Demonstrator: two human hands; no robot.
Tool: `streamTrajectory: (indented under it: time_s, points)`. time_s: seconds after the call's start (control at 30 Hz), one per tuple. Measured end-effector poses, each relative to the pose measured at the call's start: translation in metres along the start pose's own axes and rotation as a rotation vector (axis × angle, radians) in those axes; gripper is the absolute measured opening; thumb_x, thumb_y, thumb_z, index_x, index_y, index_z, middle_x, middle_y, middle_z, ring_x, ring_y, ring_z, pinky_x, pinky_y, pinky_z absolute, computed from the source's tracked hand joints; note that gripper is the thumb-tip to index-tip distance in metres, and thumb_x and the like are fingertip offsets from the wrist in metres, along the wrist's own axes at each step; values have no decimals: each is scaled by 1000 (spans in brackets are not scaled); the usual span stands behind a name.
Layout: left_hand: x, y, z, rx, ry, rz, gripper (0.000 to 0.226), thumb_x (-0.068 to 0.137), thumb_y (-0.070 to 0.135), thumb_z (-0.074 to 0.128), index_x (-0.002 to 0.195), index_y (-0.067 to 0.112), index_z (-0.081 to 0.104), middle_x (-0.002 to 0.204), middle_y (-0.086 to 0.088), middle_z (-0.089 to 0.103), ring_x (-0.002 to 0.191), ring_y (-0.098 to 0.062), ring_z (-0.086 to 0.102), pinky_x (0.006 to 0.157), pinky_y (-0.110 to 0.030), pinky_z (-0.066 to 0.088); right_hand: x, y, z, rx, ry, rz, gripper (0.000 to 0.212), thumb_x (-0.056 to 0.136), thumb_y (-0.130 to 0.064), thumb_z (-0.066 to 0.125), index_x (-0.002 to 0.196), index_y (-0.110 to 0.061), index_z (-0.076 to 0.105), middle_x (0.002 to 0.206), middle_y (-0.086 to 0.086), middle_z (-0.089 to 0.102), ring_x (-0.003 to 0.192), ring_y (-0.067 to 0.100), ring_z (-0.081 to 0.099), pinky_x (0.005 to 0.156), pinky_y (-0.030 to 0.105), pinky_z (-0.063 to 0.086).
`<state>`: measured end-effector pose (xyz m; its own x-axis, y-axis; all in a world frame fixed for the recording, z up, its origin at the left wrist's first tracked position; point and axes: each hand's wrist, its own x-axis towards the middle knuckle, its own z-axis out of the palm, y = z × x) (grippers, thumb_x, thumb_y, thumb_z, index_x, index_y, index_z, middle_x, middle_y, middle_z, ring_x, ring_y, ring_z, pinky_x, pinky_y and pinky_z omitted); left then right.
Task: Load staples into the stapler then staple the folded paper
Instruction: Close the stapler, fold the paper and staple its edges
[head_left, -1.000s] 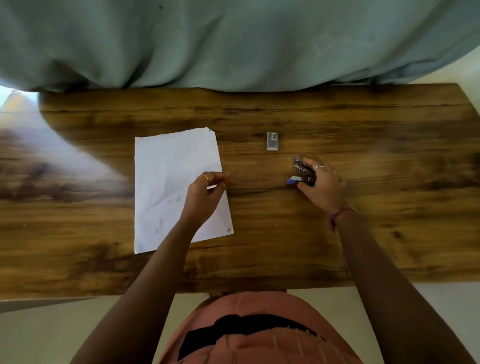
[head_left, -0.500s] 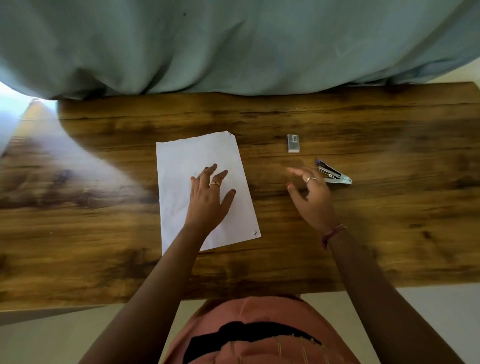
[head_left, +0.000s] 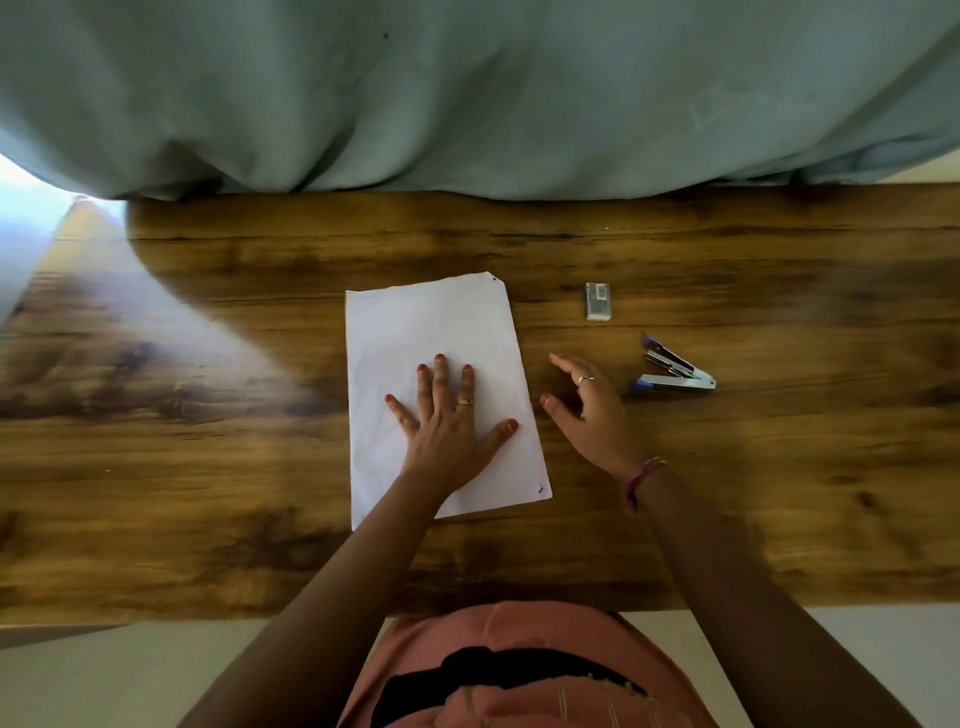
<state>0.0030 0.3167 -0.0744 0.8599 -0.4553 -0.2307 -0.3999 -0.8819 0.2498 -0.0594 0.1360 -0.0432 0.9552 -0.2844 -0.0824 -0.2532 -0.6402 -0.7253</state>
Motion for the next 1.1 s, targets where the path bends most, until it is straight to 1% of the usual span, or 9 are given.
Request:
streamTrajectory:
  time_s: [0.1, 0.27, 0.4, 0.53, 0.63, 0.77, 0.93, 1.0, 1.1]
  points:
    - [3, 12, 3, 20, -9, 22, 95, 81, 78, 22, 151, 22, -10, 158, -10, -25, 142, -33, -26, 99, -62, -26, 9, 3, -8, 6, -9, 25, 53, 92, -21, 57, 142, -17, 39, 148, 7, 37, 134, 21, 36, 106, 42, 40]
    - [7, 36, 7, -36, -52, 27, 94, 83, 77, 24, 151, 23, -11, 156, -9, -28, 140, -32, -31, 99, -61, -26, 18, 6, -12, 30, 25, 67, 53, 89, -20, 63, 138, -17, 42, 138, 8, 46, 125, 19, 45, 89, 23, 41]
    - [11, 45, -4, -139, -31, 3, 89, 85, 73, 31, 152, 25, -2, 160, -7, -19, 145, -32, -17, 109, -59, -14, 27, 7, -14, 17, 31, 100, 55, 86, -21, 67, 136, -16, 44, 135, 9, 48, 120, 19, 49, 86, 24, 43]
    - [18, 19, -35, -351, 182, -190, 80, 89, 58, 49, 151, 20, 16, 157, -12, 6, 142, -36, 6, 113, -55, 9, 32, 6, -17, 49, 7, 144, 56, 83, -27, 70, 134, -18, 47, 133, 8, 50, 116, 18, 51, 89, 31, 49]
    - [25, -14, -57, -413, 109, -434, 76, 94, 47, 49, 149, 5, 18, 156, -25, 4, 143, -43, 1, 113, -56, 10, 36, 5, -18, 49, -1, 166, 58, 81, -30, 72, 132, -18, 48, 131, 8, 53, 113, 17, 52, 87, 30, 49]
    - [26, -41, -68, -455, -5, -551, 67, 93, 38, 55, 142, 0, 31, 154, -22, 16, 142, -39, 10, 113, -52, 19, 39, 2, -19, 43, -15, 182, 63, 78, -31, 75, 133, -18, 48, 133, 7, 51, 114, 17, 53, 87, 31, 50]
    - [21, -43, -68, -572, 10, -495, 33, 90, 27, 60, 112, 2, 57, 137, -16, 42, 126, -33, 38, 100, -44, 37, 43, -2, -16, 13, -52, 215, 69, 75, -27, 78, 135, -16, 45, 137, 8, 48, 120, 23, 51, 94, 34, 47]
    - [19, -42, -66, -620, 49, -491, 41, 88, 22, 65, 119, -1, 53, 131, -17, 48, 120, -33, 47, 92, -40, 43, 45, -3, -15, -40, -65, 209, 70, 75, -26, 79, 135, -15, 45, 139, 10, 47, 121, 25, 50, 98, 37, 45]
    - [18, -46, -66, -860, 75, -563, 60, 83, 20, 73, 132, 3, 42, 121, -13, 59, 103, -28, 61, 82, -40, 55, 47, -4, -14, -43, -65, 212, 70, 74, -24, 79, 134, -15, 46, 138, 10, 47, 121, 26, 51, 98, 36, 44]
